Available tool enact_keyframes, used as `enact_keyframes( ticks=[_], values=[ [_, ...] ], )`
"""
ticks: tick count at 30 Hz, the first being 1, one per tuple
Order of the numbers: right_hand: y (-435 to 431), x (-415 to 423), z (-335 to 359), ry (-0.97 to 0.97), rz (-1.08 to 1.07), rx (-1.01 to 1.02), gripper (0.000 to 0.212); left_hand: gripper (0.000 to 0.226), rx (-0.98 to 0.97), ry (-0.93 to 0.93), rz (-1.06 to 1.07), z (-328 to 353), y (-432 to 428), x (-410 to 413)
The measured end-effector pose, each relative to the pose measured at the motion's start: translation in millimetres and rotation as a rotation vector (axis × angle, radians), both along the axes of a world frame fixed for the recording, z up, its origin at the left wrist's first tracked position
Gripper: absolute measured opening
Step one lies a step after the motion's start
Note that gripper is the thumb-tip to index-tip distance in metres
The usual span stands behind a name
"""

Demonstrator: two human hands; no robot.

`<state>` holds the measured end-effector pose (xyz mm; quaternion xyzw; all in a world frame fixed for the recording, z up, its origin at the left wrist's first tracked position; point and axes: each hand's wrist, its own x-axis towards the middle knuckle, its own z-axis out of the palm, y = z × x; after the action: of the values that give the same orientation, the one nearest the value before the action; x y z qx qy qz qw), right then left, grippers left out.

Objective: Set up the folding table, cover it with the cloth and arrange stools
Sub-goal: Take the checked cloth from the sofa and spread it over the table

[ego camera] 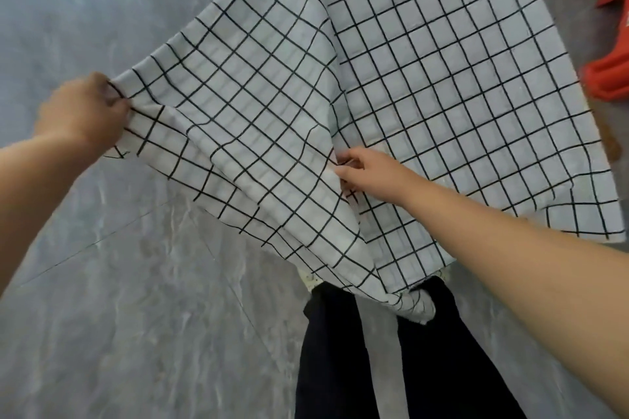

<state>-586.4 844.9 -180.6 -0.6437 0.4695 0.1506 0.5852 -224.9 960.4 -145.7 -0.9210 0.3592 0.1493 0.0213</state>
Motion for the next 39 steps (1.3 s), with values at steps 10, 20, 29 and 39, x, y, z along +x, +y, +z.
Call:
enact_keyframes(
  ticks=[10, 20, 29, 39],
  values=[
    [-4, 0, 6, -0.030, 0.180, -0.252, 0.052, 0.020, -0.035, -0.064, -0.145, 10, -18, -20],
    [2, 7, 10, -0.053, 0.295, -0.302, 0.052, 0.018, -0.096, -0.020, -0.015, 27, -18, -42],
    [3, 30, 8, 0.127, 0.148, -0.413, 0.034, 0.013, -0.127, -0.024, -0.087, 18, -36, -52],
    [35, 82, -2, 0.254, -0.018, -0.446, 0.013, 0.021, -0.027, 0.053, -0.241, 5, -29, 42]
  ],
)
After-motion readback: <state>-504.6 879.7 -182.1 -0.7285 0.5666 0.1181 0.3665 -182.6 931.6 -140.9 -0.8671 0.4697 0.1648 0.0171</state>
